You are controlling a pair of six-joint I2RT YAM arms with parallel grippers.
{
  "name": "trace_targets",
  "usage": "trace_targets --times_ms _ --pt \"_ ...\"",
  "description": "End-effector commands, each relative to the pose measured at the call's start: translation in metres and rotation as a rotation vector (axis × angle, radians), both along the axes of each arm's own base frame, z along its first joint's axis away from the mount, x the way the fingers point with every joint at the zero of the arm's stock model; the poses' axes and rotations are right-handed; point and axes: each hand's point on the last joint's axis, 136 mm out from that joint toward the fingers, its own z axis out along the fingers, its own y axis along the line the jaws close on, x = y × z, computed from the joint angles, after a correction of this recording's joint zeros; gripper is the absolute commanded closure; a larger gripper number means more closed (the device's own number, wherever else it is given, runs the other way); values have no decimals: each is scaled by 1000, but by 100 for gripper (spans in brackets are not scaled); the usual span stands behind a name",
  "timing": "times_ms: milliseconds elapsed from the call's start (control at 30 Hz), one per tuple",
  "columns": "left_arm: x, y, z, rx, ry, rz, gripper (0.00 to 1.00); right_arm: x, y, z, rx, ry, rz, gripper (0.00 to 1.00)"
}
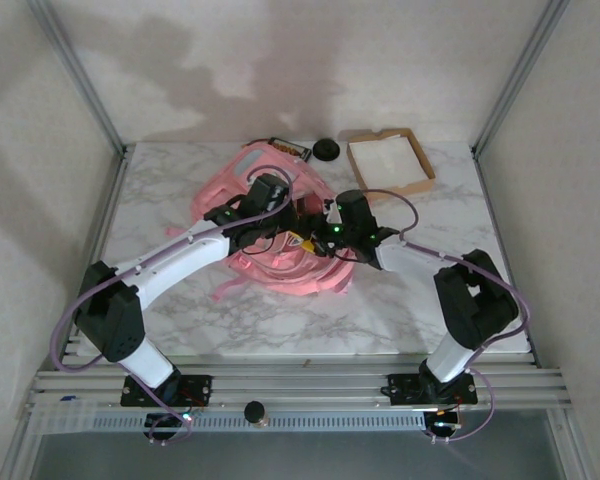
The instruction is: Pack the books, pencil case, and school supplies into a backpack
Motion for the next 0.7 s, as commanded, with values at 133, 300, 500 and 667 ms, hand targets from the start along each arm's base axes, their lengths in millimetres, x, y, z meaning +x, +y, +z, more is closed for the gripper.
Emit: trace_targets --times_ms 133,300,500,667 --pt "3 -20 53 -175 -101 -36 100 -5 -21 8 -109 -95 34 40" --pt "4 -21 55 -187 -102 -35 100 1 -39 13 -131 -105 16 38" --pt "2 -23 57 -227 -98 -31 100 4 -48 12 -193 -120 42 63" --pt "1 -29 57 -251 -88 -35 100 6 -29 1 -150 -86 95 75"
